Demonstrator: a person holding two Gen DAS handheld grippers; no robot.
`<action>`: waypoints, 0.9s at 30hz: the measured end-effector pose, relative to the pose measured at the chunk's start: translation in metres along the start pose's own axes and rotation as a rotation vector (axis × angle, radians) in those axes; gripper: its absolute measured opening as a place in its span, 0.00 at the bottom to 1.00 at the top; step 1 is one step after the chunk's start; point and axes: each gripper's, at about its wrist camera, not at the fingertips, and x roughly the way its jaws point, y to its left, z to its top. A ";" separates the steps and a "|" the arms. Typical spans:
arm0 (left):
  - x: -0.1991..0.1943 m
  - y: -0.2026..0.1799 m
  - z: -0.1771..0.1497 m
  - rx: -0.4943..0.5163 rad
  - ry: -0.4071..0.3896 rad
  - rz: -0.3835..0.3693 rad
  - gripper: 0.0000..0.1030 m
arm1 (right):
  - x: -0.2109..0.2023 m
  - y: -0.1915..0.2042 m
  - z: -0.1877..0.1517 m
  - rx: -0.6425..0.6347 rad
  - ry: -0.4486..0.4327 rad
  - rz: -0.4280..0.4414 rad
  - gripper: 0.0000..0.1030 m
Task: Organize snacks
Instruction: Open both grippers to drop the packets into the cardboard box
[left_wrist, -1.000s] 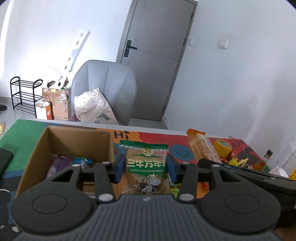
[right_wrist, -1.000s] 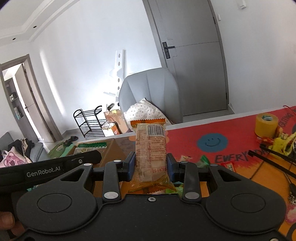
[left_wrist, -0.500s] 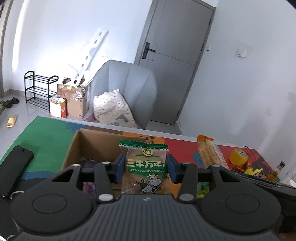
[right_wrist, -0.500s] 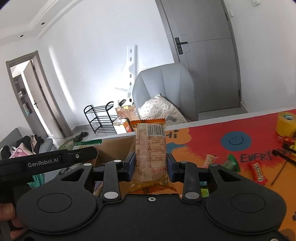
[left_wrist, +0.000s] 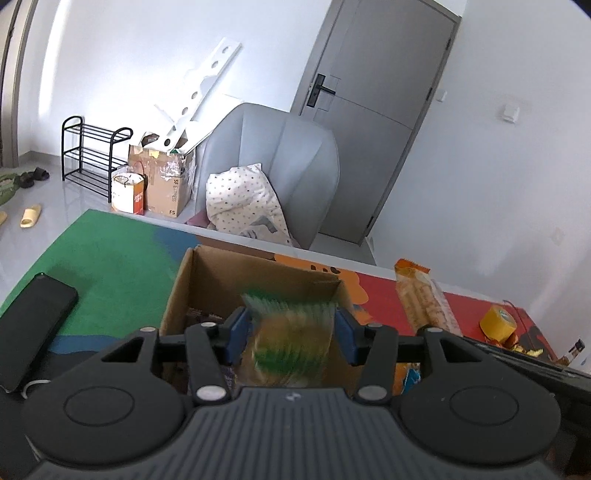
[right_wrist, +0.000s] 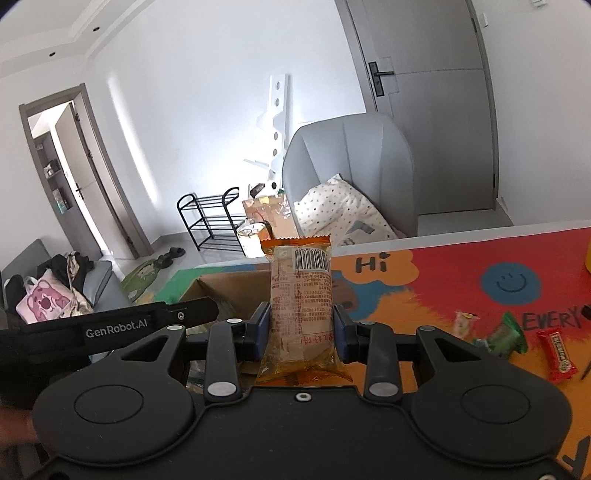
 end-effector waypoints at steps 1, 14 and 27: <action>0.000 0.003 0.001 -0.012 0.000 -0.002 0.52 | 0.003 0.003 0.000 -0.003 0.005 0.001 0.32; -0.017 0.033 0.007 -0.078 -0.030 0.037 0.69 | 0.019 0.028 0.006 0.020 0.028 0.028 0.33; -0.019 0.025 0.002 -0.056 -0.023 0.064 0.83 | 0.002 0.008 -0.002 0.078 0.038 -0.029 0.53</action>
